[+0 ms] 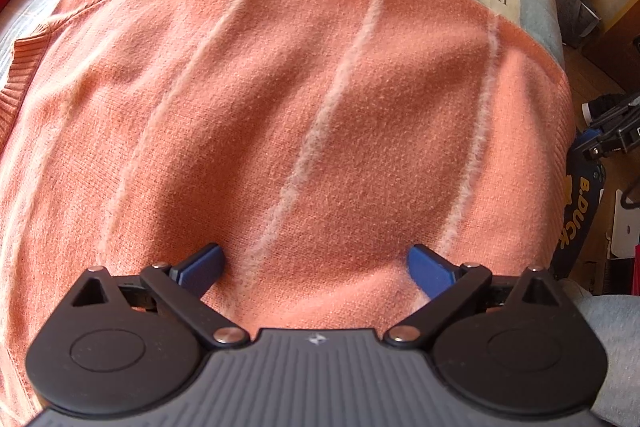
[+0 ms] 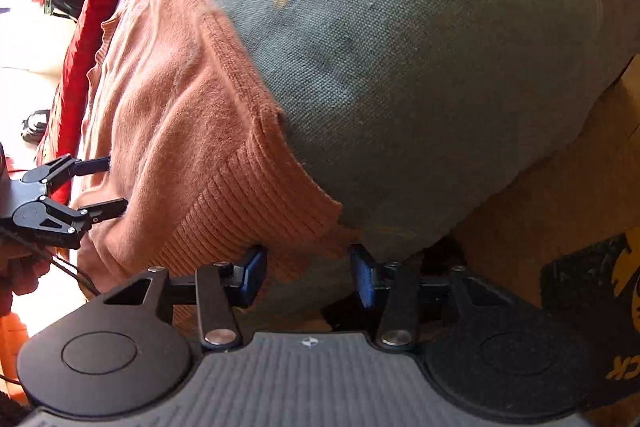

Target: Fold clothes

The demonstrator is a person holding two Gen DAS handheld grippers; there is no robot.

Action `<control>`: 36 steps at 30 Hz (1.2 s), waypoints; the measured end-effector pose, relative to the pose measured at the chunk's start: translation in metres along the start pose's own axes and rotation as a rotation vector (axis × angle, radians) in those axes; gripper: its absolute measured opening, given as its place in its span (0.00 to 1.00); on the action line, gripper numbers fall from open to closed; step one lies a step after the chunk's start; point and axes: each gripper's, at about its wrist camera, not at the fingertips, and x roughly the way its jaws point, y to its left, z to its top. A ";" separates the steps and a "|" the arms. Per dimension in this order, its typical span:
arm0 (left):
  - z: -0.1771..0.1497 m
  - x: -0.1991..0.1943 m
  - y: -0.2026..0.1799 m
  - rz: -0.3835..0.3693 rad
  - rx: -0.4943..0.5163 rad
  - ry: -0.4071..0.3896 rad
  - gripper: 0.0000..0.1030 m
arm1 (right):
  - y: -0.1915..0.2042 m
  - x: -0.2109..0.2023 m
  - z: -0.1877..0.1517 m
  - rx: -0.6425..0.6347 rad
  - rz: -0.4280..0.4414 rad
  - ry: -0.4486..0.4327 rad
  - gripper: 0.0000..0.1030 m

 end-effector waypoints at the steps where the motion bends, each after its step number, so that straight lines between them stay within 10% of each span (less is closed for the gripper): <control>1: -0.001 -0.002 -0.001 0.003 -0.004 0.000 0.96 | 0.008 -0.003 0.003 -0.032 0.000 -0.010 0.49; 18: -0.051 -0.019 -0.037 -0.010 -0.143 -0.066 0.95 | 0.151 0.001 0.080 -0.590 0.017 -0.199 0.48; 25: -0.064 -0.027 -0.037 -0.001 -0.184 -0.107 0.95 | 0.167 0.062 0.155 -0.523 -0.036 -0.255 0.48; 27: -0.074 -0.036 -0.037 0.002 -0.198 -0.115 0.95 | 0.159 0.068 0.163 -0.507 -0.126 -0.241 0.26; 36: -0.122 -0.084 -0.020 0.024 -0.385 -0.153 0.95 | 0.154 0.047 0.128 -0.493 -0.177 -0.171 0.46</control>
